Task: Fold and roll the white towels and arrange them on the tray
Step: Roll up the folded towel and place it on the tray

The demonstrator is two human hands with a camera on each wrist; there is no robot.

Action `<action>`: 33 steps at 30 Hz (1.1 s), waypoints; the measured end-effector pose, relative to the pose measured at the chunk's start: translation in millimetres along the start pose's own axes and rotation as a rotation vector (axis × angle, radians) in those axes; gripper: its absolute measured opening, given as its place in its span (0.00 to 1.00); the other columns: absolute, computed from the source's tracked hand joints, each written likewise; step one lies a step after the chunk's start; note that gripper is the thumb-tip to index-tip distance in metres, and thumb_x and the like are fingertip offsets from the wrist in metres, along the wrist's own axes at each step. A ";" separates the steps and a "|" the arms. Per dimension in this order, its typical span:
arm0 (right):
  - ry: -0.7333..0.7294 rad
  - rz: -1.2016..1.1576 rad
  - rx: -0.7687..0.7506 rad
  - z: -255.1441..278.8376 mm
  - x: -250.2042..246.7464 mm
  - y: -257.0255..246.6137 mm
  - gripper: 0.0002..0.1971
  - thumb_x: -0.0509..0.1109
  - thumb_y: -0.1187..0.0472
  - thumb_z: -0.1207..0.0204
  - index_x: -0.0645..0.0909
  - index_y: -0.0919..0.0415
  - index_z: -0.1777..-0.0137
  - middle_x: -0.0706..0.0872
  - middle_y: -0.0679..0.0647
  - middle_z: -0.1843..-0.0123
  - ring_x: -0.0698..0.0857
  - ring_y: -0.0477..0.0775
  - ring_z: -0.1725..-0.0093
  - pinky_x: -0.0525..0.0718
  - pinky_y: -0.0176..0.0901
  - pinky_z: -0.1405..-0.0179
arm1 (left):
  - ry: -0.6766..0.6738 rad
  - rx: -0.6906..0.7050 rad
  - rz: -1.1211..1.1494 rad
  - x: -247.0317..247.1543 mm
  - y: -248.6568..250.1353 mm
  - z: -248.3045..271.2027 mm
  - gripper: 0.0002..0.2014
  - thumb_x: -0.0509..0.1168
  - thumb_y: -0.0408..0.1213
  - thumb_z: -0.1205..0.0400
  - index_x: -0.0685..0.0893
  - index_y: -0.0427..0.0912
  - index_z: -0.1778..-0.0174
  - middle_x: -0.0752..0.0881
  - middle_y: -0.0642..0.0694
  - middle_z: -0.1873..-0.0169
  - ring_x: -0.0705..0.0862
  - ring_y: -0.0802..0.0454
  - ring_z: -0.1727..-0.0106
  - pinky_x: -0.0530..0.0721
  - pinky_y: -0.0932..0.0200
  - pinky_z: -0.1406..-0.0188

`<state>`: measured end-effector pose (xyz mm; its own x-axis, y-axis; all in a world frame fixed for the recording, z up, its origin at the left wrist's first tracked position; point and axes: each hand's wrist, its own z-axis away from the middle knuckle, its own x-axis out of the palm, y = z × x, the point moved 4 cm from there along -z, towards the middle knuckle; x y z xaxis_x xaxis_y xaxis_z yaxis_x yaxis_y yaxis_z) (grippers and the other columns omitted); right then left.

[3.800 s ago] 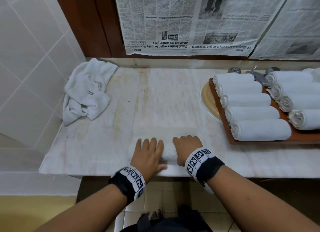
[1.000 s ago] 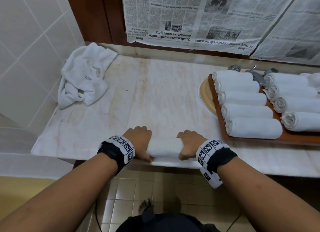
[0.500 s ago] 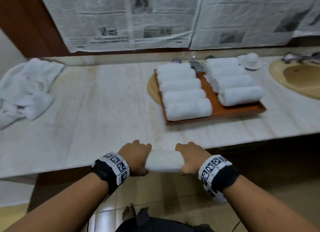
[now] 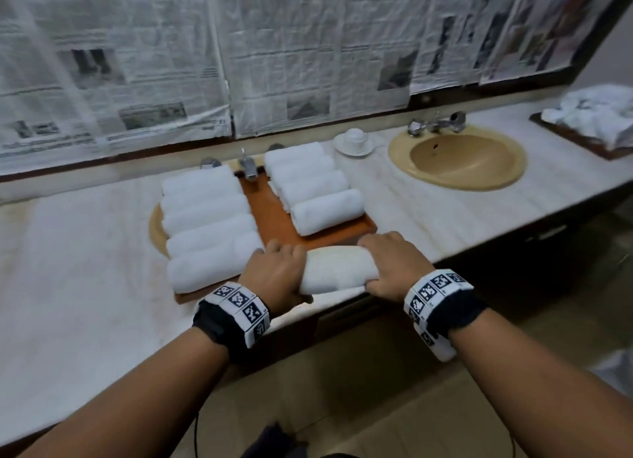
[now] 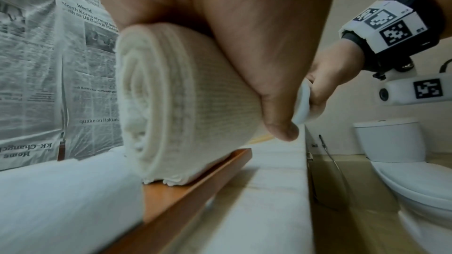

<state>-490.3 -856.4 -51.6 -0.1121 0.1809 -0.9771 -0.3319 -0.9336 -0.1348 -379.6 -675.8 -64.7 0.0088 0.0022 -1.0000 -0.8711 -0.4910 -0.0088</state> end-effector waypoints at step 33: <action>0.070 -0.184 -0.341 -164.1 33.8 94.6 0.36 0.69 0.45 0.38 0.73 0.48 0.26 0.74 0.46 0.29 0.71 0.54 0.29 0.76 0.51 0.31 | -0.036 -0.286 -0.021 51.6 -28.9 -117.8 0.37 0.84 0.62 0.52 0.82 0.43 0.55 0.83 0.45 0.61 0.81 0.42 0.61 0.78 0.48 0.65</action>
<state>-371.8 -989.3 -124.4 -0.0121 0.3440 -0.9389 -0.0094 -0.9390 -0.3439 -296.1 -764.1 -115.7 0.0035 0.0439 -0.9990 -0.6974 -0.7159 -0.0339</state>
